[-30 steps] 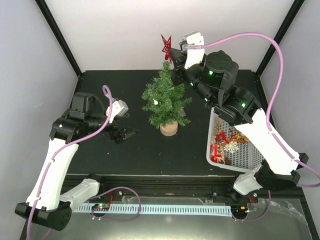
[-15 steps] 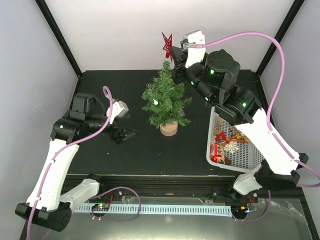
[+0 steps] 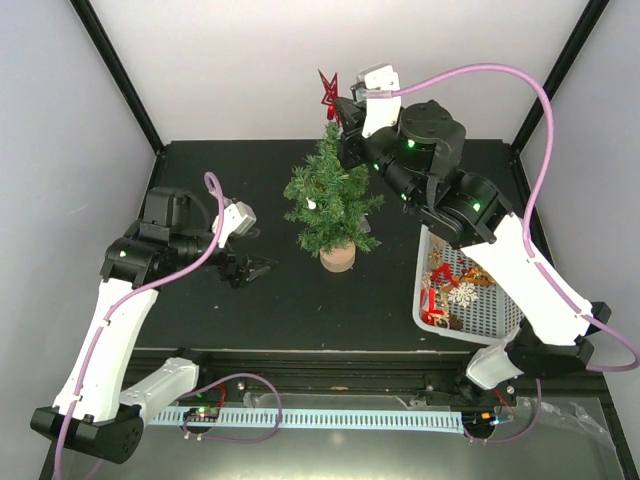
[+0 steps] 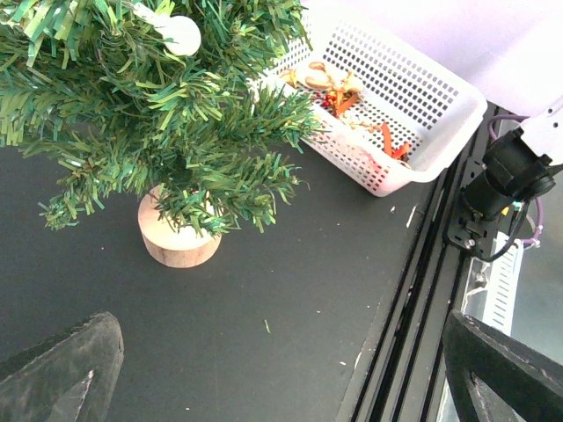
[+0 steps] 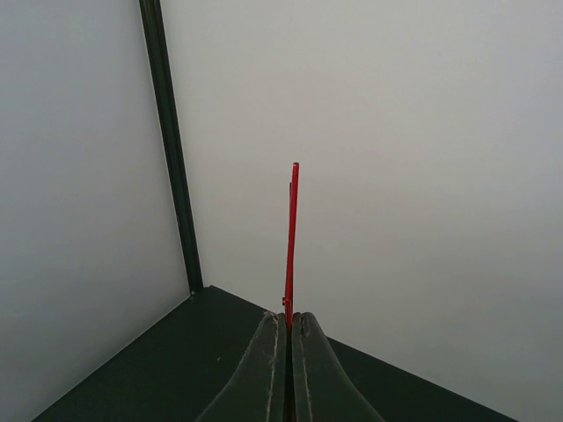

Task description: Decorate the small christmas tree

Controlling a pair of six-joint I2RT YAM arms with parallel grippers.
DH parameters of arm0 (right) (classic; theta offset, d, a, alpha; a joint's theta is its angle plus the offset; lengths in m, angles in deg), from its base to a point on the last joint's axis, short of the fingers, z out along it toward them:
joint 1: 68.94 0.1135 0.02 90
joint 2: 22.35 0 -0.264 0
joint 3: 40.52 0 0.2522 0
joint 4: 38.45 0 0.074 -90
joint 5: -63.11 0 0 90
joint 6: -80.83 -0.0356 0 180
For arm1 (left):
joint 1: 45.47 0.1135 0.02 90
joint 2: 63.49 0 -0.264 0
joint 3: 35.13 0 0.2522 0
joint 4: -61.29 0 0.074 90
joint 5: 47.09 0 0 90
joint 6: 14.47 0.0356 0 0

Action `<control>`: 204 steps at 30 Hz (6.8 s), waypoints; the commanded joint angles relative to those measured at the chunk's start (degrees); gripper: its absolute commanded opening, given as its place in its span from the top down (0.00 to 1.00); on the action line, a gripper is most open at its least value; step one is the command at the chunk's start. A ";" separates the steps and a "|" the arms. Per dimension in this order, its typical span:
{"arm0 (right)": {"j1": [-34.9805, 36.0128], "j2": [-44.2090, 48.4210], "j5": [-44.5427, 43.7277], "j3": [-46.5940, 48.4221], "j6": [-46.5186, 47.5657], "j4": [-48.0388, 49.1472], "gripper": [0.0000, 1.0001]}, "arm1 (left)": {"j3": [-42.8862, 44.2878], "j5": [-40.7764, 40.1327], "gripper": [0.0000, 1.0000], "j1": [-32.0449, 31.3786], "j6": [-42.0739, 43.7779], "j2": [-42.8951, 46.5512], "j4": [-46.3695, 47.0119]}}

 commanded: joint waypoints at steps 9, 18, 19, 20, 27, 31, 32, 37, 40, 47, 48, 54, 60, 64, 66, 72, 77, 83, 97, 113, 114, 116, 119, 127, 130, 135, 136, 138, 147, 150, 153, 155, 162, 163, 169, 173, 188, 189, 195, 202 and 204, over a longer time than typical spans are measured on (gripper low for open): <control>-0.17 1.89 -1.58 -4.09 -0.56 1.27 0.99 | 0.31 1.72 0.01 0.63 -0.60 0.77 1.21; -0.19 4.48 -2.76 -5.74 -0.19 3.73 0.99 | -0.22 2.16 0.01 1.06 -0.71 1.13 1.47; -0.21 4.57 -2.95 -5.70 -0.07 3.93 0.99 | -0.26 2.25 0.01 1.10 -0.71 1.20 1.45; -0.23 4.68 -3.21 -5.53 0.03 4.02 0.99 | -0.22 2.33 0.01 1.15 -0.71 1.29 1.44; -0.17 4.07 -2.86 -3.16 -0.02 3.30 0.99 | -0.50 2.44 0.01 1.31 -0.79 1.56 1.56; -0.16 4.16 -2.05 -2.94 -0.52 2.94 0.99 | -0.49 2.53 0.01 1.33 -0.80 1.41 1.63; -0.17 4.17 -1.75 -2.84 -0.66 2.88 0.99 | -0.48 2.52 0.01 1.33 -0.80 1.40 1.63; -0.20 3.89 -0.55 -2.49 -1.22 1.92 0.99 | -0.39 2.61 0.01 1.33 -0.88 1.39 1.61; -0.20 3.73 0.05 -2.83 -1.67 1.53 0.99 | -0.39 2.61 0.01 1.33 -0.96 1.39 1.59; -0.16 4.02 1.26 -4.42 -2.39 1.97 0.99 | -0.32 2.72 0.01 1.42 -0.97 1.30 1.63; -0.19 3.93 1.39 -4.40 -2.45 1.94 0.99 | -0.30 2.70 0.01 1.42 -0.97 1.30 1.59; -0.21 3.32 1.61 -4.55 -2.58 1.94 0.99 | -0.33 2.74 0.01 1.41 -0.97 1.39 1.56; -0.16 3.32 1.76 -5.83 -2.75 2.19 0.99 | -0.53 2.88 0.01 1.42 -0.97 1.48 1.56; -0.19 3.38 1.70 -6.55 -2.85 2.42 0.99 | -0.48 2.92 0.01 1.51 -0.96 1.56 1.56; -0.21 3.53 1.69 -6.95 -2.94 2.58 0.99 | -0.48 2.87 0.01 1.51 -0.86 1.56 1.61; -0.24 4.00 1.17 -8.18 -2.86 3.22 0.99 | -0.61 2.93 0.01 1.66 -0.95 1.83 1.64; -0.18 3.91 0.98 -8.63 -2.77 3.00 0.99 | -0.67 2.96 0.01 1.75 -0.97 2.02 1.70; -0.17 4.75 0.88 -11.22 -2.77 3.38 0.99 | -0.91 2.98 0.01 1.93 -1.05 2.31 1.74; -0.15 6.56 1.47 -15.66 -3.13 3.54 0.99 | -0.92 3.07 0.01 2.03 -1.23 2.44 1.76; -0.22 6.18 0.47 -11.36 -2.71 2.94 0.59 | -1.48 2.56 0.01 2.30 -1.24 2.88 2.04; -0.21 6.31 0.32 -11.01 -2.67 2.71 0.58 | -1.52 2.48 0.01 2.36 -1.22 2.88 2.07; -0.16 6.71 -0.06 -10.74 -2.45 2.58 0.56 | -1.55 2.44 0.01 2.39 -1.28 2.88 2.00; -0.20 7.13 -1.30 -10.72 -2.19 2.27 0.55 | -1.62 2.47 0.01 2.39 -1.21 2.88 2.14; -0.20 5.22 -5.55 -9.63 -1.21 0.98 0.55 | -1.79 2.40 0.01 2.47 -1.32 3.23 2.09; -0.28 4.45 -6.92 -9.42 -1.64 1.34 0.55 | -1.71 2.38 0.01 2.53 -1.32 3.32 2.10; -0.23 4.17 -9.64 -9.79 -1.48 2.88 0.55 | -2.28 2.28 0.01 2.64 -1.32 3.80 2.24; -0.24 4.02 -9.76 -9.50 -1.42 2.68 0.55 | -2.36 2.28 0.01 2.68 -1.30 3.84 2.34; -0.21 3.66 -10.10 -9.33 -1.28 2.42 0.55 | -2.47 2.19 0.01 2.73 -1.39 3.94 2.50; -0.17 6.35 -3.16 -13.51 -0.44 5.26 0.54 | -2.58 2.17 0.01 2.82 -1.34 3.67 2.70; -0.21 6.63 -0.14 -13.63 -0.40 5.18 0.50 | -2.67 2.19 0.01 2.76 -1.40 3.67 2.70; -0.17 6.91 1.16 -13.92 -0.94 4.80 0.43 | -2.58 2.17 0.01 2.80 -1.41 3.59 2.62; -0.20 7.42 1.36 -14.62 -1.16 4.82 0.27 | -2.58 2.24 0.01 2.84 -1.41 3.59 2.62; -0.17 10.13 2.91 -17.96 -1.80 4.74 0.00 | -2.34 2.05 0.01 2.89 -1.43 3.15 2.62; -0.16 10.79 2.69 -18.91 -2.05 4.87 0.00 | -2.32 2.00 0.01 2.99 -1.35 3.08 2.57; -0.17 18.62 0.86 -28.66 -4.55 6.15 0.01 | -2.28 1.91 0.01 3.00 -1.17 2.97 2.44; -0.18 26.25 1.65 -38.16 -12.29 3.71 0.05 | -2.06 1.33 0.01 2.94 -1.19 2.82 2.43; -23.65 31.98 5.12 -63.76 -38.21 -15.70 0.62 | -0.76 0.72 0.01 3.00 -1.40 -1.88 2.46; -28.36 32.56 10.26 -67.10 -37.79 -13.56 0.62 | -1.08 0.51 0.01 3.02 -1.40 -1.79 2.62; -43.59 26.98 20.91 -74.00 -36.87 -7.37 0.59 | -1.44 -0.18 0.01 3.22 -1.69 -2.67 2.93; -50.27 19.22 24.45 -77.39 -38.29 -3.23 0.56 | -1.10 -0.63 0.01 3.30 -1.67 -5.69 3.14; -50.59 18.45 24.30 -77.19 -37.77 -3.44 0.55 | -1.09 -1.21 0.01 3.41 -1.76 -6.55 3.29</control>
